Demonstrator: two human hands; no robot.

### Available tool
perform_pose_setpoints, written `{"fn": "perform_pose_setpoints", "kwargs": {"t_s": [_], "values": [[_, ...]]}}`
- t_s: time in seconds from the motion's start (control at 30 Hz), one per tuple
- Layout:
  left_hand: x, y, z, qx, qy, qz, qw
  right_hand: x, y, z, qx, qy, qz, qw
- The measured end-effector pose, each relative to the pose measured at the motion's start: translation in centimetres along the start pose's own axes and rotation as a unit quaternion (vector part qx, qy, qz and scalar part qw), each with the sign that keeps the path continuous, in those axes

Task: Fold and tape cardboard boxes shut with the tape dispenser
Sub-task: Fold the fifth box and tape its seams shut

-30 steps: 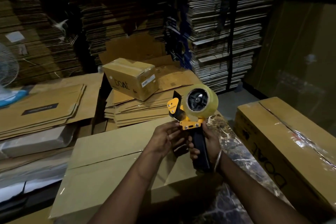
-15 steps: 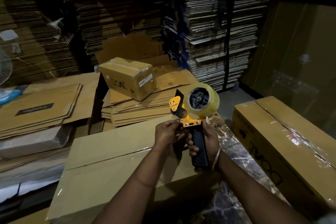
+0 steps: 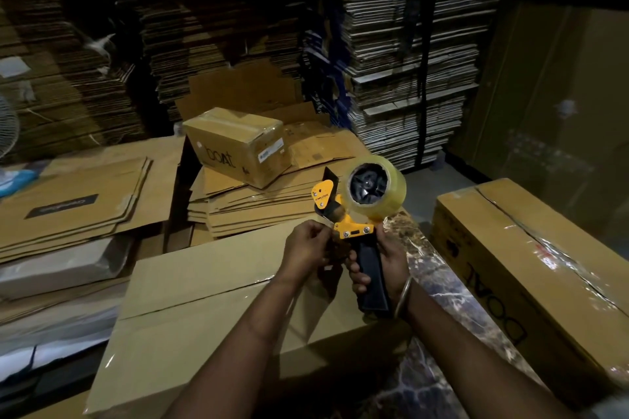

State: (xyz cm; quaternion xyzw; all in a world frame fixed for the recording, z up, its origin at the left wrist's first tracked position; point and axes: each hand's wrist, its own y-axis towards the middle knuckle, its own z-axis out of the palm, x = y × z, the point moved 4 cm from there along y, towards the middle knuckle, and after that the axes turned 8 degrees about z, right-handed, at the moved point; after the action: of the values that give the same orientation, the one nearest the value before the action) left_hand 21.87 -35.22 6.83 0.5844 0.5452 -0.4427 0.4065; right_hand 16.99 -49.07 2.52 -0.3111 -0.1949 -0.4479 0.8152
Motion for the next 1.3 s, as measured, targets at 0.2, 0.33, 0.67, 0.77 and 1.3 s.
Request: {"fn": "perform_pose_setpoints", "kwargs": {"t_s": [0.2,0.33,0.67,0.77,1.3], "values": [[-0.3,0.9,-1.6,0.004,0.146,0.043,0.988,-0.1,0.2,0.1,0.055,-0.026,0.012,0.998],[0.3,1.1,-2.0,0.041,0.130,0.048,0.989,-0.2,0.2,0.1,0.062,-0.011,0.012,0.998],[0.8,-0.8,-0.3,0.048,-0.321,-0.230,0.918,0.1,0.1,0.0,0.074,0.011,0.012,0.997],[1.1,-0.5,-0.3,0.036,-0.394,-0.277,0.876,0.2,0.0,0.0,0.073,0.017,0.009,0.997],[1.4,2.2,-1.2,0.069,-0.351,-0.321,0.877,0.4,-1.4,0.6,0.036,-0.008,0.002,0.999]]}}
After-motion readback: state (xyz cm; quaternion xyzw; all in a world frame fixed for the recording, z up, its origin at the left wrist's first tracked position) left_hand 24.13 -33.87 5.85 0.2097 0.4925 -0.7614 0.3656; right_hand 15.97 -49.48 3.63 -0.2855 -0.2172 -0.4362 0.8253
